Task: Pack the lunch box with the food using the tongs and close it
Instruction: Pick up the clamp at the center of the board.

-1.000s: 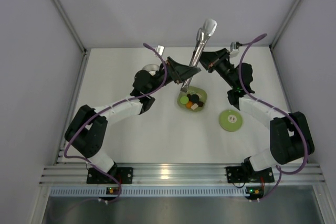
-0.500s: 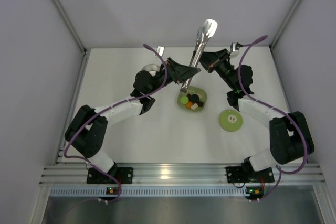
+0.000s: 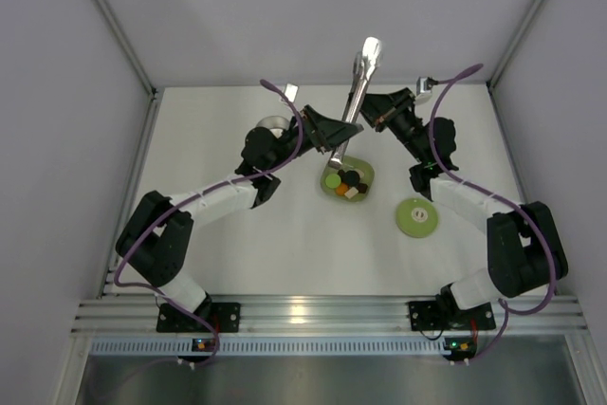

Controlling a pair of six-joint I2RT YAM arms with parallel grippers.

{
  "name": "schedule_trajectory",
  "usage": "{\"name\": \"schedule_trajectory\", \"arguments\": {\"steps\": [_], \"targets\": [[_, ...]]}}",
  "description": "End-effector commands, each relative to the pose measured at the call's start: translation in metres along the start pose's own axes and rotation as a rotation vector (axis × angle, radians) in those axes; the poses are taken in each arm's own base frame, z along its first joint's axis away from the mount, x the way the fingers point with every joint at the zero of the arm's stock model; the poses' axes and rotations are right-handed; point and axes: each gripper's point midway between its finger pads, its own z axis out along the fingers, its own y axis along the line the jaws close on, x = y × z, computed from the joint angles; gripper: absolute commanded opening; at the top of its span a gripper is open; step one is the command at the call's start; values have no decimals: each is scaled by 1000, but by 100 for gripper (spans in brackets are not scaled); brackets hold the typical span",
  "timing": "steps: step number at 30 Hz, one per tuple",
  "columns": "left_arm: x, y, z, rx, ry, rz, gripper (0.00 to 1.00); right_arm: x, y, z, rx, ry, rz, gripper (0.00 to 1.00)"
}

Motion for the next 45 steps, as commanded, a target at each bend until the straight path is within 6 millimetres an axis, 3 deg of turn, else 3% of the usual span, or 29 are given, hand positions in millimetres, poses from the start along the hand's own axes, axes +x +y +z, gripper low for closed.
{"name": "schedule_trajectory", "arguments": {"steps": [1, 5, 15, 25, 31, 37, 45], "targets": [[-10, -53, -1, 123, -21, 86, 55, 0, 19, -1, -31, -27, -76, 12], [-11, -53, -2, 104, -19, 104, 54, -6, 24, -7, 13, -56, -137, 21], [-15, -47, -3, 32, -18, 165, 54, -24, 33, -29, 129, -146, -299, 23], [-17, -18, -8, -207, 65, 294, 53, -38, 22, -46, 304, -167, -426, 24], [-17, 23, -29, -465, 139, 348, 50, -48, 14, -68, 419, -209, -483, 24], [-9, 55, -65, -692, 210, 390, 49, -58, 25, -91, 495, -232, -566, 24], [13, 71, -103, -847, 307, 427, 45, -64, 27, -107, 566, -227, -652, 25]]}}
